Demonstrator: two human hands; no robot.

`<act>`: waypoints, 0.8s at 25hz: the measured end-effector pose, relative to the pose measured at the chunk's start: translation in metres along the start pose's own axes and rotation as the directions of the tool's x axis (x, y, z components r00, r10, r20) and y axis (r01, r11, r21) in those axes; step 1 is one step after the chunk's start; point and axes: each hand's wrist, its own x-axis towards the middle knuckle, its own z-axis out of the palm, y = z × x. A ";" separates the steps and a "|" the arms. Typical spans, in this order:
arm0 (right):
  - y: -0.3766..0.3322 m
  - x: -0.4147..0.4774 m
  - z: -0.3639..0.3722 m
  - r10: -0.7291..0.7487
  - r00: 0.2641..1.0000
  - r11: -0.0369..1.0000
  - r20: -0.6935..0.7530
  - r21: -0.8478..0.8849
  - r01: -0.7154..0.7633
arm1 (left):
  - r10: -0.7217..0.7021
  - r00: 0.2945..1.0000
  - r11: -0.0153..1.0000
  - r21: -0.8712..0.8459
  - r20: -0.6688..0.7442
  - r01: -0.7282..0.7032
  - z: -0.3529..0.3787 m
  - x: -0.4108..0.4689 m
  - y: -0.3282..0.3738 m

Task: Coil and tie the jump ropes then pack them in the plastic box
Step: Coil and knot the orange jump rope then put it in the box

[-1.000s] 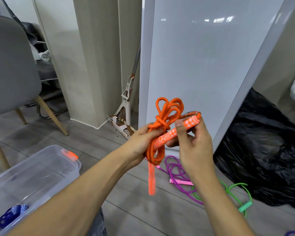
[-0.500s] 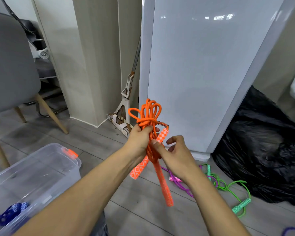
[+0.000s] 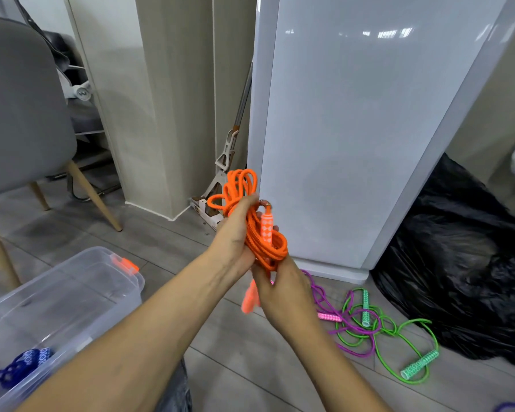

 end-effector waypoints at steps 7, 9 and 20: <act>0.023 0.005 -0.002 0.278 0.886 0.832 0.371 -0.554 -0.029 | 0.153 0.969 0.984 -0.061 -0.195 -0.167 -0.017 0.023 0.021; 0.027 0.013 -0.007 0.320 0.854 0.832 0.410 -0.553 -0.046 | 0.158 0.970 0.982 -0.072 -0.187 -0.174 -0.019 0.023 0.022; 0.008 0.014 0.017 -0.015 0.979 0.976 0.204 0.217 -0.030 | 0.099 0.983 0.989 -0.098 -0.154 -0.115 -0.003 0.009 0.012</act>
